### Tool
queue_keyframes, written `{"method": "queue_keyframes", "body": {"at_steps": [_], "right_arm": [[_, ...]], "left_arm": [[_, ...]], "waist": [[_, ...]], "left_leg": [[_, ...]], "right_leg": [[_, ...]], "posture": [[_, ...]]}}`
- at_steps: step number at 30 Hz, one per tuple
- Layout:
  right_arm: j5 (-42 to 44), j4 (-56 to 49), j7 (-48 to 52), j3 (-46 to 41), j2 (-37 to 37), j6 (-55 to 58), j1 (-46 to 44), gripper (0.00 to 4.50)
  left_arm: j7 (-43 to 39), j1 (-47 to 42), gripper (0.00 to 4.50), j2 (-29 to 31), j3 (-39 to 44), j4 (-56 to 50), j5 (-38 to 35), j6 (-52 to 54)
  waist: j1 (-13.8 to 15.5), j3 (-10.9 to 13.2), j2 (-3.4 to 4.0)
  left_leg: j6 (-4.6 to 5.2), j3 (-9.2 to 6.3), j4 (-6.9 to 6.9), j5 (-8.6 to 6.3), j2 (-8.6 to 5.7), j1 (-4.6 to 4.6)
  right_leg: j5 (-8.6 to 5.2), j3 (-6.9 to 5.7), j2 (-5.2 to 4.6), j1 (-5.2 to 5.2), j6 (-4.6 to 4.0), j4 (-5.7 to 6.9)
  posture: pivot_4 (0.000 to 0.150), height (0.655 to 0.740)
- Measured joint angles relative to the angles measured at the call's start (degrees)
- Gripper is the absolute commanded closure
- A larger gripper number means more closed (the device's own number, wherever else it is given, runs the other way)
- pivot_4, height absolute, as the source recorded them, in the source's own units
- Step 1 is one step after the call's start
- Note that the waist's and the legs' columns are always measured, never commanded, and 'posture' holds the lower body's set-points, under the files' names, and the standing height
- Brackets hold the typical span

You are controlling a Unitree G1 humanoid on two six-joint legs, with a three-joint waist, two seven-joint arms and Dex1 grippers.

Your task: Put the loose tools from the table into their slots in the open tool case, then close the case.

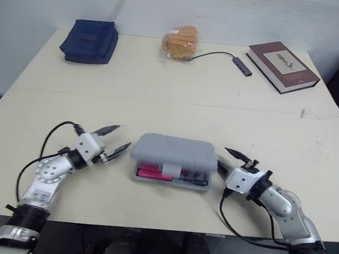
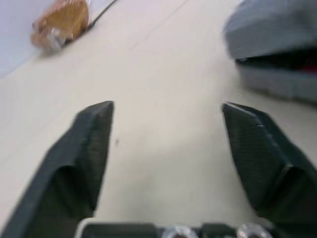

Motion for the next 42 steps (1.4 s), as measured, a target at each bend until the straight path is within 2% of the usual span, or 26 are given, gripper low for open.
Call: {"method": "queue_keyframes", "body": {"at_steps": [4,8,9,12,15,17,18,19,28,34,39,42], "right_arm": [[1.32,-1.54,0.24,-4.29,-5.25,-2.87,7.11,0.3],[8.22,-3.14,4.61,-6.7,-6.81,-0.7,11.79,0.3],[11.67,-4.3,6.67,-7.11,-6.81,0.71,13.3,0.26],[20.78,-8.93,11.59,-8.37,-6.81,6.74,16.74,1.2],[30.66,-15.84,16.58,-10.02,-6.91,15.61,19.22,2.63],[35.71,-19.79,19.98,-9.93,-7.12,20.96,20.54,3.77],[37.0,-21.38,21.24,-9.89,-7.1,22.75,21.06,4.28],[37.86,-23.0,22.46,-9.9,-7.12,24.26,21.6,4.47],[42.12,-32.26,32.53,-10.15,-9.45,35.56,25.42,4.47],[41.07,-36.08,36.02,-4.44,-9.28,41.26,21.69,4.47],[35.5,-30.73,36.09,-0.74,-6.15,40.88,16.61,4.47],[33.12,-28.46,36.14,-0.22,-5.1,39.92,14.76,4.47]], "left_arm": [[-2.88,5.44,0.61,4.44,5.36,-0.64,-5.21,5.98],[-5.04,6.41,0.61,5.99,8.88,-2.04,-8.45,10.1],[-5.96,6.36,0.86,6.01,8.99,-2.56,-9.4,11.23],[-7.68,5.12,1.9,5.79,8.82,-4.03,-10.6,14.52],[-8.14,2.59,3.3,5.34,7.74,-6.12,-10.84,16.71],[-8.66,0.7,4.32,4.76,6.21,-7.22,-10.69,18.13],[-8.96,-0.04,4.5,4.38,5.48,-7.87,-10.69,18.93],[-9.33,-0.79,4.5,3.97,4.68,-8.52,-10.73,19.73],[-14.69,-8.96,4.5,2.82,0.36,-7.06,-10.14,23.51],[-16.77,-28.45,4.5,-4.86,-9.92,11.36,-0.87,21.13],[-17.29,-36.39,4.5,-9.13,-12.98,26.47,4.27,15.07],[-19.27,-37.91,4.5,-9.85,-13.24,31.14,5.15,11.65]], "waist": [[0.02,0.01,-0.01],[0.34,0.01,-0.05],[0.38,0.01,-0.05],[0.2,0.01,-0.05],[0.23,0.01,-0.04],[0.22,0.0,-0.05],[0.21,0.0,-0.05],[0.23,0.0,-0.04],[0.83,-0.01,-0.06],[2.94,-0.04,-0.18],[2.71,0.02,-0.29],[2.76,0.03,-0.3]], "left_leg": [[-0.03,-0.05,-0.07,-0.03,0.05,0.0],[0.08,-0.26,-0.01,-0.08,0.0,0.0],[0.09,-0.27,-0.01,-0.08,-0.01,0.01],[0.09,-0.3,-0.01,-0.08,0.0,0.01],[0.08,-0.31,-0.01,-0.08,0.0,0.01],[0.08,-0.31,-0.01,-0.08,0.0,0.01],[0.08,-0.3,0.0,-0.08,-0.01,0.01],[0.08,-0.3,0.0,-0.08,-0.02,0.01],[0.08,-0.29,0.08,-0.08,-0.18,0.0],[0.07,-0.29,0.2,-0.06,-0.27,-0.11],[0.07,0.18,0.2,-0.06,-0.23,-0.18],[0.06,0.28,0.24,-0.05,-0.21,-0.18]], "right_leg": [[-0.01,-0.03,0.03,0.01,-0.01,-0.08],[0.03,-0.08,-0.08,0.17,0.06,-0.09],[0.03,-0.08,-0.1,0.19,0.06,-0.08],[0.03,-0.11,-0.1,0.17,0.05,-0.03],[0.03,-0.12,-0.1,0.17,0.05,-0.01],[0.03,-0.12,-0.07,0.18,0.05,-0.02],[0.03,-0.12,-0.07,0.17,0.05,-0.01],[0.03,-0.12,-0.06,0.17,0.05,-0.02],[0.02,-0.11,0.01,0.18,0.03,-0.01],[0.05,-0.14,0.13,0.17,0.02,-0.09],[0.05,-0.17,0.17,0.07,0.02,-0.11],[0.05,-0.16,0.15,0.07,0.02,-0.1]], "posture": [[0.15,0.74],[0.15,0.74],[0.15,0.74],[0.15,0.74],[0.15,0.74],[0.15,0.74],[0.15,0.74],[0.15,0.74],[0.15,0.74],[0.15,0.74],[0.15,0.74],[0.15,0.74]]}}
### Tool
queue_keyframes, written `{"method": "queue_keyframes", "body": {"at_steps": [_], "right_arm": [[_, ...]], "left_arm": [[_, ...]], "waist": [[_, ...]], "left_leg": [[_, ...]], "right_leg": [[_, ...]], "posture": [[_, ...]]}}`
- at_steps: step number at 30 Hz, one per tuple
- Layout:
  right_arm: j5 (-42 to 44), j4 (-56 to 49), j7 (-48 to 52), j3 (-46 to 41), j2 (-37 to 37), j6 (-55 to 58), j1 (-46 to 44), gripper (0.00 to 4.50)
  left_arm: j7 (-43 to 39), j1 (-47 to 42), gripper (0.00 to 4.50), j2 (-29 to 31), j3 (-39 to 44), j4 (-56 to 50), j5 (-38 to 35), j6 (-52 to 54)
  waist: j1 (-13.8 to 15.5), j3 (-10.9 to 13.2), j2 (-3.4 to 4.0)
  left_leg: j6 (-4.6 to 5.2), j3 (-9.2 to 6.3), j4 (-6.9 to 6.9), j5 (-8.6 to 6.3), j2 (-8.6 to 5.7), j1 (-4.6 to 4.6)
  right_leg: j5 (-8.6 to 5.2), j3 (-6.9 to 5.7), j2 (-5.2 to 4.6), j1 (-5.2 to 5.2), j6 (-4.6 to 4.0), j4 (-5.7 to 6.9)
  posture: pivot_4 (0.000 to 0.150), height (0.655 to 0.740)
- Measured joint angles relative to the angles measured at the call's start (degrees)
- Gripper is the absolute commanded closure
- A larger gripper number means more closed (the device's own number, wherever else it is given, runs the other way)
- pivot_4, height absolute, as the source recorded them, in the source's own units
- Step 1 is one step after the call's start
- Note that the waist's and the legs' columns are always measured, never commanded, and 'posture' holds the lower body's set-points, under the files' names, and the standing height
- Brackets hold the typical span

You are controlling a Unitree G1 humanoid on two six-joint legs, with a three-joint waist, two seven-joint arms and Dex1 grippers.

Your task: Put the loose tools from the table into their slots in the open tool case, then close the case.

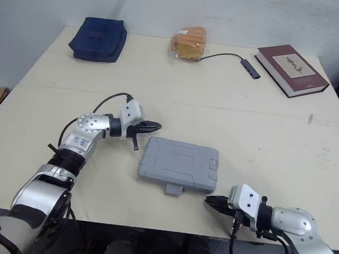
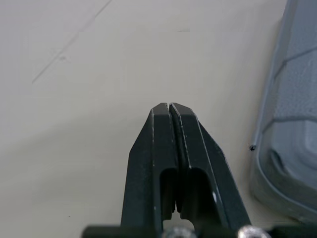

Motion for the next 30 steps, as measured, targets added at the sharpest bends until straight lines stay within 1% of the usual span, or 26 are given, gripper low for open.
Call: {"method": "queue_keyframes", "body": {"at_steps": [4,8,10,15,19,25,30], "right_arm": [[-1.63,2.79,0.27,0.86,1.76,-0.5,-2.85,4.47],[-2.45,5.2,1.05,1.78,3.17,-1.23,-5.9,4.47],[-2.63,6.15,1.51,2.15,3.81,-1.2,-7.26,4.47],[-2.78,9.14,2.35,2.9,5.6,-0.12,-11.05,4.47],[-3.81,13.56,3.27,3.42,6.25,-1.5,-15.14,4.47],[-6.4,22.96,5.43,4.47,7.29,-6.47,-22.78,4.47],[-8.43,30.21,5.47,4.62,9.21,-11.95,-27.08,4.47]], "left_arm": [[-4.05,-0.63,4.5,-0.41,-0.49,3.51,0.67,-2.71],[-9.46,0.28,4.5,0.16,-0.66,2.74,0.63,-2.88],[-11.18,2.87,4.5,0.76,-0.66,0.14,0.3,-2.15],[-12.24,9.69,4.5,2.72,0.36,-10.34,-1.53,2.4],[-12.26,16.22,4.5,4.52,1.33,-19.72,-3.26,6.25],[-9.02,25.63,4.5,6.28,2.33,-33.92,-4.2,11.89],[-5.7,31.21,4.5,6.41,3.41,-42.27,-5.95,16.97]], "waist": [[-0.19,0.01,-0.02],[-0.48,0.01,-0.02],[-0.9,0.01,-0.01],[-1.43,0.0,-0.01],[-1.51,0.0,-0.01],[-1.48,-0.01,0.0],[-1.4,-0.01,0.0]], "left_leg": [[0.01,-0.02,0.04,0.01,0.02,0.02],[0.0,-0.02,0.04,0.01,0.02,0.02],[0.0,-0.03,0.04,0.02,0.03,0.02],[-0.01,-0.26,0.07,0.03,0.05,0.09],[-0.01,-0.42,0.08,0.04,0.06,0.11],[-0.01,-0.43,0.11,0.04,0.06,0.13],[-0.02,-0.44,0.13,0.05,0.08,0.14]], "right_leg": [[0.0,0.01,0.01,0.01,-0.01,0.06],[0.0,0.01,0.01,0.01,-0.01,0.08],[0.0,0.01,0.0,0.01,-0.01,0.1],[0.0,0.08,-0.01,0.01,-0.01,0.31],[0.0,0.09,-0.02,0.01,-0.02,0.33],[0.0,0.12,-0.04,0.03,-0.02,0.35],[0.0,0.12,-0.04,0.04,-0.02,0.34]], "posture": [[0.15,0.74],[0.15,0.74],[0.15,0.74],[0.15,0.74],[0.15,0.74],[0.15,0.74],[0.15,0.74]]}}
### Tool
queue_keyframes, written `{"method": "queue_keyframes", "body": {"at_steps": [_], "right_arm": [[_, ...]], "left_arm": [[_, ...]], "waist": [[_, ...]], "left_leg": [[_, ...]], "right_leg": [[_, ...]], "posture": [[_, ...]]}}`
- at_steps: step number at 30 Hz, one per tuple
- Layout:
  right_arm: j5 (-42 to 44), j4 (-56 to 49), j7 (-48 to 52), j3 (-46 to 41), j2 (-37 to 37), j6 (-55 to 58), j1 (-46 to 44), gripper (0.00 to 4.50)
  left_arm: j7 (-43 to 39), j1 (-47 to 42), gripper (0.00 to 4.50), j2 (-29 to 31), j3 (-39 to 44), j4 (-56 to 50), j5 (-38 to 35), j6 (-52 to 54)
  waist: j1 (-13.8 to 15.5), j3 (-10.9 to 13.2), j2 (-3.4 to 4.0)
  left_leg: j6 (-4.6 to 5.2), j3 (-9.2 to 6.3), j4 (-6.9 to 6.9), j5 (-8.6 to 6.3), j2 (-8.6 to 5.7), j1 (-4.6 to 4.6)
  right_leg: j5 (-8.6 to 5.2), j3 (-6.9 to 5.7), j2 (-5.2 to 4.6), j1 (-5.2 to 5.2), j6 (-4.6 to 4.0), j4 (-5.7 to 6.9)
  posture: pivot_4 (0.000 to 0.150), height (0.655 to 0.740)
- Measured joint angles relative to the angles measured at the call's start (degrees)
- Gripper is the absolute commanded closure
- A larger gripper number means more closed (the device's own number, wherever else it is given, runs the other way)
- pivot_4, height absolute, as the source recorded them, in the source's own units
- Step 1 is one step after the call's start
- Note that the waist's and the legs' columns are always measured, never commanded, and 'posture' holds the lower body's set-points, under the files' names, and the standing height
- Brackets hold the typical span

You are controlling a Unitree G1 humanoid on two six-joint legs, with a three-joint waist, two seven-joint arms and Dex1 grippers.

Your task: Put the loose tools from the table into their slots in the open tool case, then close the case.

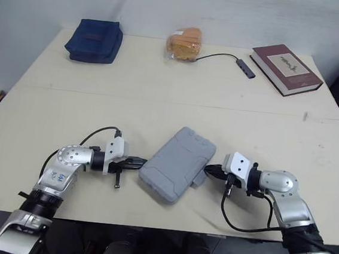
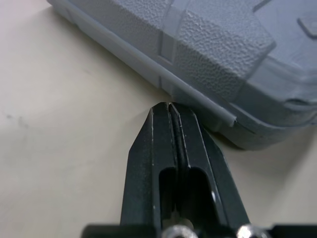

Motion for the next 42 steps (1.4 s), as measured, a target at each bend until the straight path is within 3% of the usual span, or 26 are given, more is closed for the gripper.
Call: {"method": "queue_keyframes", "body": {"at_steps": [5,10,13,16,21,27,42], "right_arm": [[-1.16,3.15,-2.52,-0.45,1.6,-4.57,-0.59,4.47],[-0.86,-0.77,-4.79,-3.77,-0.75,-4.17,4.57,4.47],[1.37,-7.65,-6.99,-9.53,-3.85,0.22,13.27,4.47],[5.48,-16.14,-8.02,-12.3,-4.06,6.15,17.96,4.47],[8.6,-28.27,-9.76,-12.21,-3.92,14.24,21.76,4.47],[6.88,-32.3,-13.14,-9.09,-1.31,16.98,23.0,4.47],[-0.68,-24.99,-15.67,-2.63,4.16,13.11,18.42,4.47]], "left_arm": [[3.64,4.2,4.5,0.44,0.66,-5.74,-0.43,1.88],[4.35,4.59,4.5,3.11,4.24,-8.19,-4.03,4.91],[2.33,-0.36,4.5,5.29,5.33,-13.94,-9.98,12.61],[2.34,-8.56,4.5,2.84,2.78,-17.12,-12.22,16.72],[2.1,-17.15,4.5,-4.64,-10.37,-9.27,-3.99,11.21],[1.59,-20.81,4.5,-8.13,-18.28,0.54,3.47,7.27],[2.05,-21.08,4.5,-7.55,-19.28,0.85,5.63,7.65]], "waist": [[-0.04,-0.01,0.02],[0.49,-0.01,0.02],[1.76,0.0,0.03],[1.62,-0.04,0.09],[1.0,-0.09,0.18],[0.71,-0.08,0.15],[0.18,-0.27,0.08]], "left_leg": [[-0.02,0.0,0.0,0.01,0.01,0.02],[-0.01,-0.12,0.0,0.0,0.08,-0.07],[0.02,-0.19,0.01,0.0,0.03,-0.14],[0.08,-0.15,0.05,0.0,-0.12,-0.05],[-0.01,-0.14,0.03,0.02,-0.07,0.04],[-0.02,-0.18,0.03,0.04,-0.08,-0.06],[0.0,-0.21,0.04,0.05,-0.05,0.12]], "right_leg": [[0.0,0.02,0.0,0.0,-0.01,0.01],[-0.01,-0.03,-0.09,0.0,-0.02,0.0],[0.03,-0.05,-0.11,0.05,0.05,0.0],[0.08,0.01,-0.07,0.17,0.12,-0.06],[0.02,0.0,0.1,0.16,0.0,-0.13],[-0.01,-0.02,0.08,0.07,-0.04,-0.1],[-0.02,-0.01,0.08,0.2,-0.06,-0.04]], "posture": [[0.15,0.74],[0.15,0.74],[0.15,0.74],[0.15,0.74],[0.15,0.74],[0.15,0.74],[0.15,0.74]]}}
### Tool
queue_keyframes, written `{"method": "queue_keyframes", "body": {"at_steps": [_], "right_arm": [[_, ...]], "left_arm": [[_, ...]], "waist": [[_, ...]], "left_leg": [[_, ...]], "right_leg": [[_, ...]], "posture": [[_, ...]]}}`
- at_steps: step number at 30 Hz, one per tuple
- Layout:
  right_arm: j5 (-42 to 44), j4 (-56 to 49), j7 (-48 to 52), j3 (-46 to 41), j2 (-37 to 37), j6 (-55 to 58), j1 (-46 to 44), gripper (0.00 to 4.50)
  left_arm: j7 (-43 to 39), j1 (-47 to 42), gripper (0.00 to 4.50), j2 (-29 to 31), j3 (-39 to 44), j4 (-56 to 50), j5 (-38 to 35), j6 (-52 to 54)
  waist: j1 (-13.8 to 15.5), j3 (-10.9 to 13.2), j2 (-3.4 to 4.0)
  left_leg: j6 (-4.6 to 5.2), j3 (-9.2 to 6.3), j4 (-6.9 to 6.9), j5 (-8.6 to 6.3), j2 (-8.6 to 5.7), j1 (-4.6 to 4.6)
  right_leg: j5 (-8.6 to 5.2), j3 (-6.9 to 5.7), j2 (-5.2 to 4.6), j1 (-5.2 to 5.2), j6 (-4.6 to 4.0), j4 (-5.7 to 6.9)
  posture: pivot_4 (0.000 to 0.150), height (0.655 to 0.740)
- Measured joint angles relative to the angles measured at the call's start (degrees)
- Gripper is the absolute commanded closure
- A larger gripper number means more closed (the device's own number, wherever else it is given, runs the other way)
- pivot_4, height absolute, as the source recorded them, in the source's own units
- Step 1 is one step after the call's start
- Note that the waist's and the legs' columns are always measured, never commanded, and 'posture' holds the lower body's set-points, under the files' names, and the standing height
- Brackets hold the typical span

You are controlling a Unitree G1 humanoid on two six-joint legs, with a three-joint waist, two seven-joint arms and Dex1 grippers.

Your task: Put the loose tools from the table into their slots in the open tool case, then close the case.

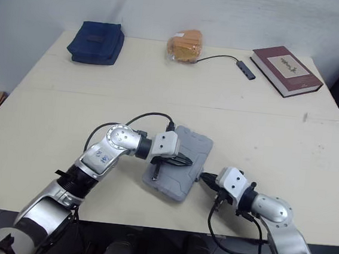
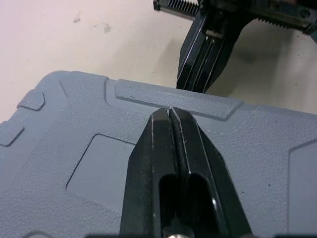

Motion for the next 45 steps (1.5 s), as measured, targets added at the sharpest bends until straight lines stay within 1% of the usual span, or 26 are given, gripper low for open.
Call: {"method": "queue_keyframes", "body": {"at_steps": [3,5,6,9,11,13,17,21,26,28,29,31,32,34,38,41,44,45], "right_arm": [[-0.82,2.73,-0.13,1.02,1.72,0.16,-2.3,4.47],[-0.96,4.82,-0.01,1.85,3.31,0.38,-4.05,4.47],[-1.03,5.37,0.22,2.19,3.44,0.36,-4.73,4.47],[-0.56,5.84,2.17,2.68,3.22,1.09,-5.88,4.47],[3.2,4.07,5.79,2.67,1.97,5.13,-5.18,4.47],[4.34,3.08,7.86,2.87,1.43,6.55,-5.13,4.47],[1.95,6.53,7.22,3.18,2.15,4.37,-7.47,4.47],[1.77,9.53,5.14,1.72,5.21,3.63,-8.03,4.47],[2.3,9.39,5.04,1.32,5.07,3.62,-7.35,4.47],[2.32,8.84,5.3,1.31,4.71,3.62,-6.93,4.47],[2.63,8.11,5.74,1.28,3.93,3.68,-6.49,4.47],[4.24,5.91,7.31,-0.12,1.5,4.05,-5.1,4.47],[5.4,4.36,8.27,-2.11,-0.85,4.14,-3.84,4.47],[6.64,2.47,9.43,-6.13,-5.0,4.24,-1.9,4.47],[8.82,-0.8,11.91,-12.31,-11.16,4.87,2.18,4.47],[9.91,-2.04,12.94,-16.44,-14.01,4.9,2.84,4.47],[11.13,-3.29,13.81,-19.69,-16.21,5.18,3.44,4.47],[11.93,-3.83,14.32,-21.14,-17.02,5.4,4.0,4.18]], "left_arm": [[0.87,-0.2,4.5,0.12,0.23,1.21,0.69,-0.93],[1.73,-0.42,4.5,0.52,0.52,2.56,1.09,-1.44],[1.8,-0.59,4.5,0.67,0.69,2.94,1.24,-1.65],[1.84,-0.88,4.5,0.99,0.8,3.82,1.99,-3.1],[1.75,-0.63,4.5,1.04,0.36,3.87,2.73,-4.28],[1.71,-0.49,4.5,1.34,0.27,4.01,3.33,-5.38],[1.7,-0.37,4.5,1.09,0.33,4.91,3.39,-6.51],[1.56,-0.04,4.5,0.72,0.57,6.13,3.37,-8.31],[1.35,1.34,4.5,0.05,1.56,6.14,3.02,-9.48],[1.31,1.99,4.5,-0.59,2.36,6.18,2.49,-9.55],[0.72,2.5,4.5,-1.59,3.41,6.04,0.87,-8.94],[-1.03,4.11,4.5,-3.18,5.83,4.92,-4.26,-6.88],[-2.3,5.07,4.5,-3.14,7.51,3.96,-7.58,-4.95],[-3.31,5.16,4.5,-0.47,11.51,2.8,-10.98,-3.18],[-4.74,5.16,4.5,8.65,19.09,1.01,-12.25,-4.95],[-5.2,8.75,4.5,13.88,23.1,1.53,-12.22,-7.3],[-6.23,13.36,4.5,17.57,26.26,2.01,-13.06,-7.24],[-6.37,15.68,3.98,19.32,28.08,1.98,-14.04,-6.85]], "waist": [[-0.19,-0.07,-0.09],[-0.66,-0.11,-0.2],[-0.91,-0.15,-0.2],[-1.51,-0.19,-0.2],[-1.43,-0.24,-0.19],[-1.52,-0.35,-0.24],[-1.53,-0.57,-0.32],[-1.65,-0.76,-0.4],[-1.57,-1.04,-0.11],[-1.47,-1.07,-0.06],[-1.41,-1.09,0.03],[-1.35,-0.94,0.23],[-1.27,-0.7,0.24],[-1.22,-0.36,0.07],[-1.6,-0.27,0.14],[-1.52,-0.08,0.24],[-1.35,0.12,0.16],[-1.34,0.16,0.17]], "left_leg": [[0.0,0.01,-0.01,0.0,0.04,0.2],[0.07,0.02,-0.22,-0.09,0.08,0.89],[0.23,0.0,-0.24,-0.19,0.11,0.92],[0.21,-0.08,-0.31,-0.21,0.14,0.91],[0.17,-0.12,-0.31,-0.2,0.16,0.91],[0.18,-0.1,-0.31,-0.2,0.17,0.92],[0.18,-0.1,-0.31,-0.21,0.17,0.96],[0.14,-0.09,-0.32,-0.22,0.21,0.99],[0.12,-0.07,-0.38,-0.28,0.24,1.02],[0.11,-0.07,-0.39,-0.28,0.23,1.0],[0.12,-0.07,-0.38,-0.29,0.22,0.97],[0.16,-0.07,-0.35,-0.29,0.23,0.83],[0.17,-0.08,-0.33,-0.29,0.21,0.75],[0.17,-0.12,-0.32,-0.26,0.13,0.7],[0.13,-0.07,-0.43,-0.27,0.16,0.78],[0.13,-0.05,-0.43,-0.27,0.16,0.79],[0.14,-0.08,-0.43,-0.28,0.23,0.74],[0.14,-0.08,-0.45,-0.29,0.31,0.71]], "right_leg": [[-0.03,0.0,0.01,0.15,-0.05,0.01],[-0.09,-0.04,0.02,0.77,-0.15,-0.11],[-0.09,-0.04,0.01,0.79,-0.16,-0.1],[-0.13,-0.06,0.02,0.77,-0.22,-0.04],[-0.16,-0.09,0.03,0.76,-0.26,-0.01],[-0.16,-0.09,0.03,0.77,-0.26,-0.01],[-0.17,-0.1,0.02,0.77,-0.28,0.01],[-0.19,-0.1,0.02,0.77,-0.32,0.03],[-0.24,-0.11,0.01,0.77,-0.37,0.0],[-0.26,-0.15,0.01,0.76,-0.38,-0.01],[-0.26,-0.15,-0.01,0.75,-0.38,-0.02],[-0.24,-0.12,-0.08,0.66,-0.33,0.0],[-0.21,-0.12,-0.1,0.6,-0.28,0.02],[-0.18,-0.13,-0.06,0.56,-0.24,0.01],[-0.21,-0.13,-0.02,0.56,-0.28,-0.02],[-0.21,-0.13,-0.04,0.56,-0.28,-0.03],[-0.21,-0.14,-0.07,0.55,-0.28,-0.06],[-0.21,-0.14,-0.09,0.52,-0.28,-0.07]], "posture": [[0.15,0.74],[0.15,0.74],[0.15,0.74],[0.15,0.74],[0.15,0.74],[0.15,0.74],[0.15,0.74],[0.15,0.74],[0.15,0.74],[0.15,0.74],[0.15,0.74],[0.15,0.74],[0.15,0.74],[0.15,0.74],[0.15,0.74],[0.15,0.74],[0.15,0.74],[0.15,0.74]]}}
